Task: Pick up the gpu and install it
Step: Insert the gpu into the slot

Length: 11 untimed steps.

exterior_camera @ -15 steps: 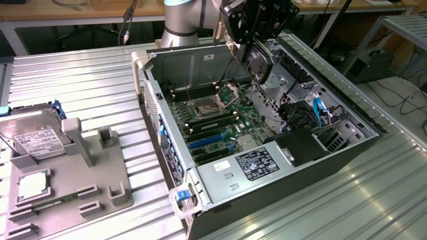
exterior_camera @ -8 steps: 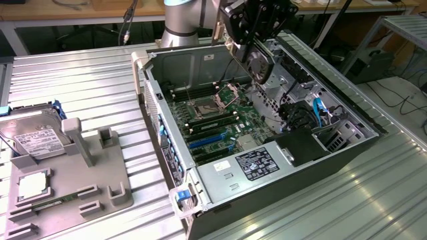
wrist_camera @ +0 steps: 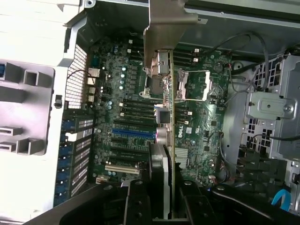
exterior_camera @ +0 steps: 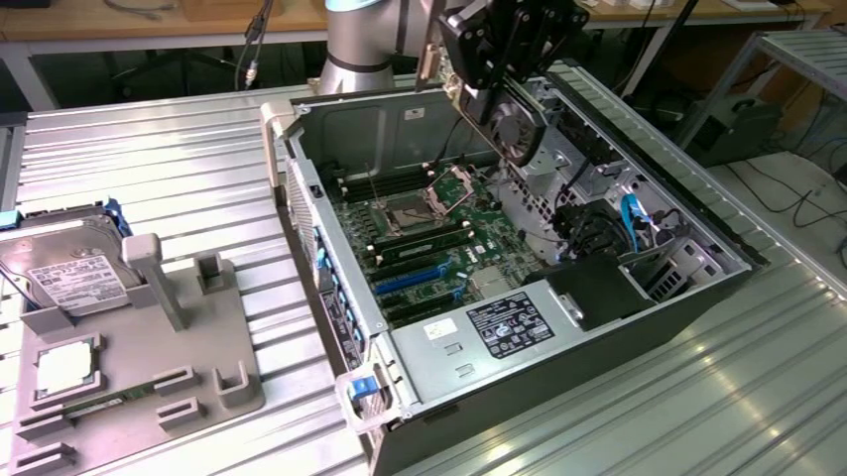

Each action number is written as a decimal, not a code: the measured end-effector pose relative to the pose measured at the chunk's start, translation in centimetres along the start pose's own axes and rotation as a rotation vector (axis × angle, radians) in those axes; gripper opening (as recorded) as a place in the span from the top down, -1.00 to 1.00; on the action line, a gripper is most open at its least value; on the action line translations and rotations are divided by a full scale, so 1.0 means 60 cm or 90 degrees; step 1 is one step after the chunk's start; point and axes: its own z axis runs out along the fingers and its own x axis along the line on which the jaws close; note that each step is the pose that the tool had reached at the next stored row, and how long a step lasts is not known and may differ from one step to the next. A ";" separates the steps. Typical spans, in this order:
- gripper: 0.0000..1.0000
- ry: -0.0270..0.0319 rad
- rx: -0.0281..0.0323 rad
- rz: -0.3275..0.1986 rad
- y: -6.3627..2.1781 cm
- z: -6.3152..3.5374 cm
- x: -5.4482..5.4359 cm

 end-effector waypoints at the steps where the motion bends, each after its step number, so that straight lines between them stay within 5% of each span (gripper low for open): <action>1: 0.44 0.0002 0.0000 -0.004 0.000 0.000 0.000; 11: 0.44 0.0020 -0.0005 -0.042 0.000 0.000 0.000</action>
